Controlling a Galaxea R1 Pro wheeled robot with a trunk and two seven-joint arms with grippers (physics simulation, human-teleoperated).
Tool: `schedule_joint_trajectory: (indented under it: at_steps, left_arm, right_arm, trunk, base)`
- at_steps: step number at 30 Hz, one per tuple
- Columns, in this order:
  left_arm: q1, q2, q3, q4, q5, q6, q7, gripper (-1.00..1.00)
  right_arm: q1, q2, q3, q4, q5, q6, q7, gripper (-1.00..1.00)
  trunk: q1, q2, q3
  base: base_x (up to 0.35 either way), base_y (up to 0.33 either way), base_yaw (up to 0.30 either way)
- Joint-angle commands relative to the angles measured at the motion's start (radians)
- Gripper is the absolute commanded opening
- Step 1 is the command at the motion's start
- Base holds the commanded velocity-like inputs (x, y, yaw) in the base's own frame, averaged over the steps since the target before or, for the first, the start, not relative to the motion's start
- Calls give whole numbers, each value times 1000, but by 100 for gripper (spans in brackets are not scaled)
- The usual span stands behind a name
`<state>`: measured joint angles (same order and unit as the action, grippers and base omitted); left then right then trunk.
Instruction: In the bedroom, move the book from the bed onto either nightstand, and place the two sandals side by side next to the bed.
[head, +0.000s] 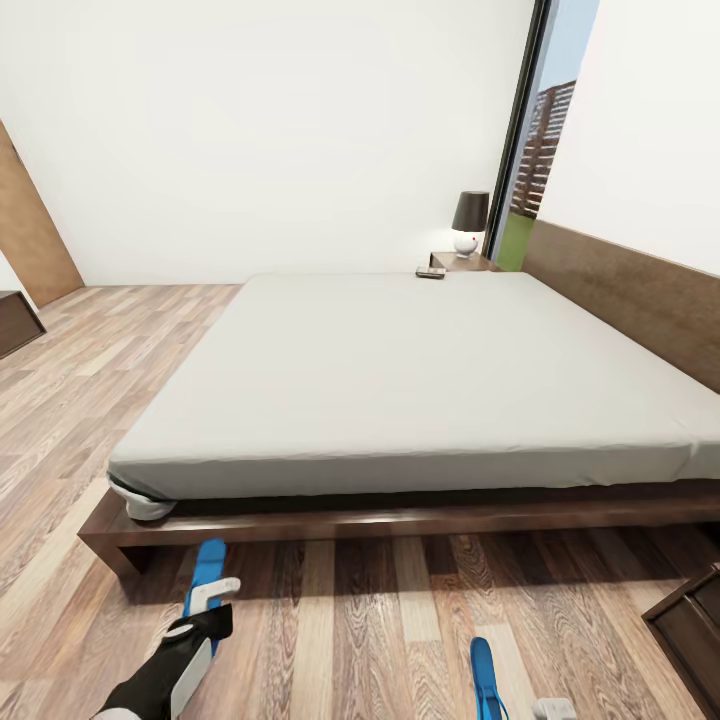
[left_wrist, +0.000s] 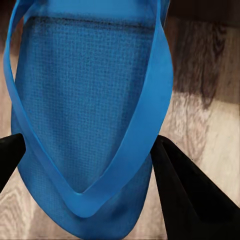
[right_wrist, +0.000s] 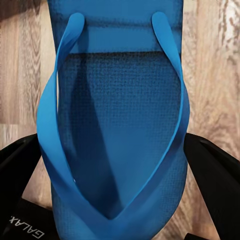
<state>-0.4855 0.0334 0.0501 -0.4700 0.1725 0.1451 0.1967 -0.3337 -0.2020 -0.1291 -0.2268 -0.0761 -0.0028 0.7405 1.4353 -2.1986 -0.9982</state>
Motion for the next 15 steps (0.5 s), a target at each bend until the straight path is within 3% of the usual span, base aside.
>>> schedule_joint_trajectory:
  at_steps: [1,9,12,15]
  left_arm:
    - [-5,-1,-2,8,8,16,6,-100]
    - [-9,29,-4,70,8,-25,4,-100]
    - [-7,33,-4,72,8,-30,3,-100]
    - [-7,35,-4,73,8,-30,3,-100]
  right_arm:
    - [-1,0,-1,1,-5,0,5,-100]
    - [-1,-3,-5,1,-7,5,9,-100]
    - [0,-34,-5,1,-7,8,10,-100]
    - [-1,-47,-4,1,-8,10,12,-100]
  trunk:
    - [0,0,-1]
    - [0,0,-1]
    - [0,0,-1]
    - [0,0,-1]
  base:
    - [0,0,0]
    - [0,0,0]
    - [0,0,0]
    - [0,0,0]
